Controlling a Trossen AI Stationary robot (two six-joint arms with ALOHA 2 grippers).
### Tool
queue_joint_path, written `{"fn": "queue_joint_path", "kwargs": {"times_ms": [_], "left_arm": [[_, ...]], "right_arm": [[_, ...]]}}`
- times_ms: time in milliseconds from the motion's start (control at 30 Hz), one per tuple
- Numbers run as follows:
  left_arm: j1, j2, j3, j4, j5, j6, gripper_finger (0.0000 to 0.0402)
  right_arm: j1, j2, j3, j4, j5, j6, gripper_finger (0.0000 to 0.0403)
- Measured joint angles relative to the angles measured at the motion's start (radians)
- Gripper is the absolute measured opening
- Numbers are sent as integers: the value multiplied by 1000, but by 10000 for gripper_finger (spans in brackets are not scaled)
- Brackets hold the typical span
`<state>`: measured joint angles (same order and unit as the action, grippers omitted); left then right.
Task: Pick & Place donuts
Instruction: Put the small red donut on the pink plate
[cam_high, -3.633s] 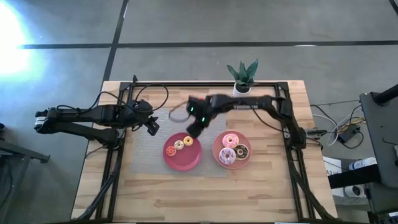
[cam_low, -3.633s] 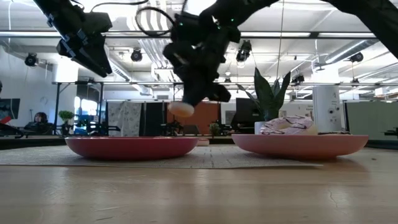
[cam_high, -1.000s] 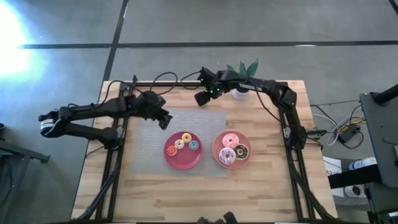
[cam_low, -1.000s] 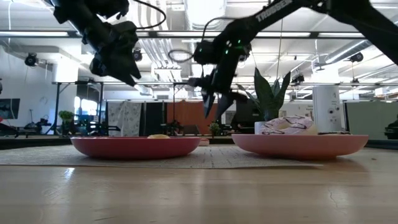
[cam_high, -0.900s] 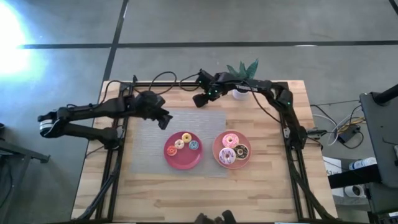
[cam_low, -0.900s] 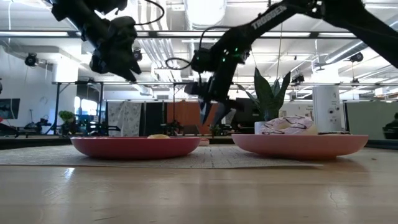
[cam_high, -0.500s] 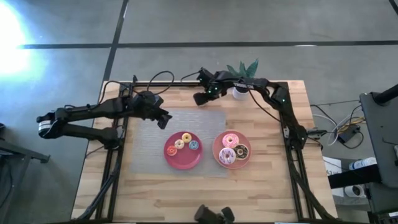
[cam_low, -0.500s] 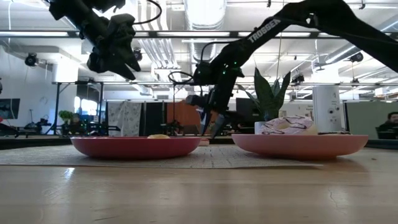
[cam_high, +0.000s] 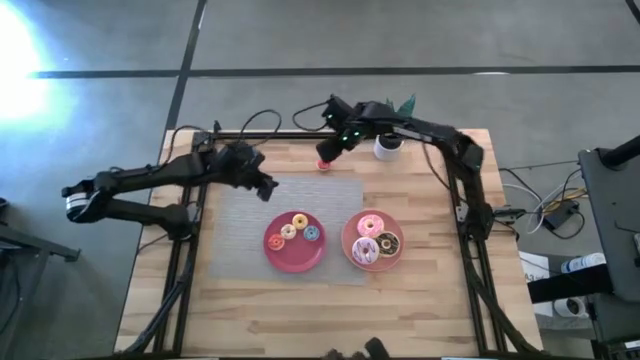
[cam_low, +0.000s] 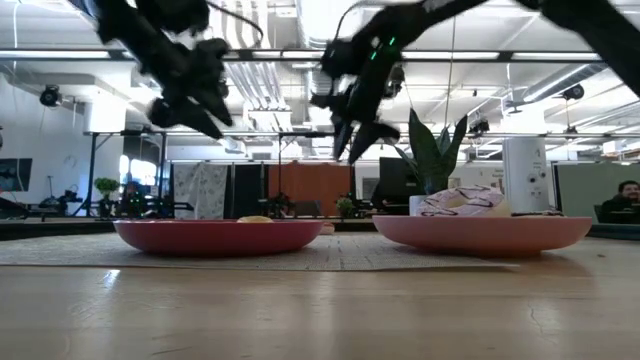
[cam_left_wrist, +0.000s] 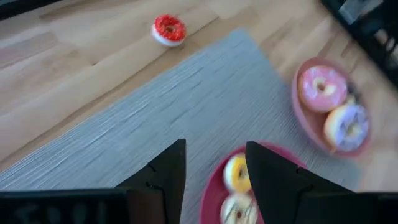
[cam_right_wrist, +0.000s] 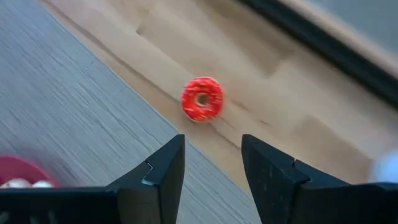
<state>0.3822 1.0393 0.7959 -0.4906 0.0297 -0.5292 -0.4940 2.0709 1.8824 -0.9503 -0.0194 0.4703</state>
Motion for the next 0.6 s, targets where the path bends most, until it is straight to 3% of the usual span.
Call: {"fn": "queue_joint_path", "kwargs": {"times_ms": [167, 400, 600], "left_arm": [[127, 184, 39, 180, 218, -15, 140], [143, 517, 280, 116, 189, 140, 140], [178, 771, 548, -48, 153, 268, 140]], "right_arm": [[6, -169, -52, -70, 72, 29, 151], [6, -362, -168, -132, 205, 107, 151], [7, -470, -285, -103, 242, 150, 151]]}}
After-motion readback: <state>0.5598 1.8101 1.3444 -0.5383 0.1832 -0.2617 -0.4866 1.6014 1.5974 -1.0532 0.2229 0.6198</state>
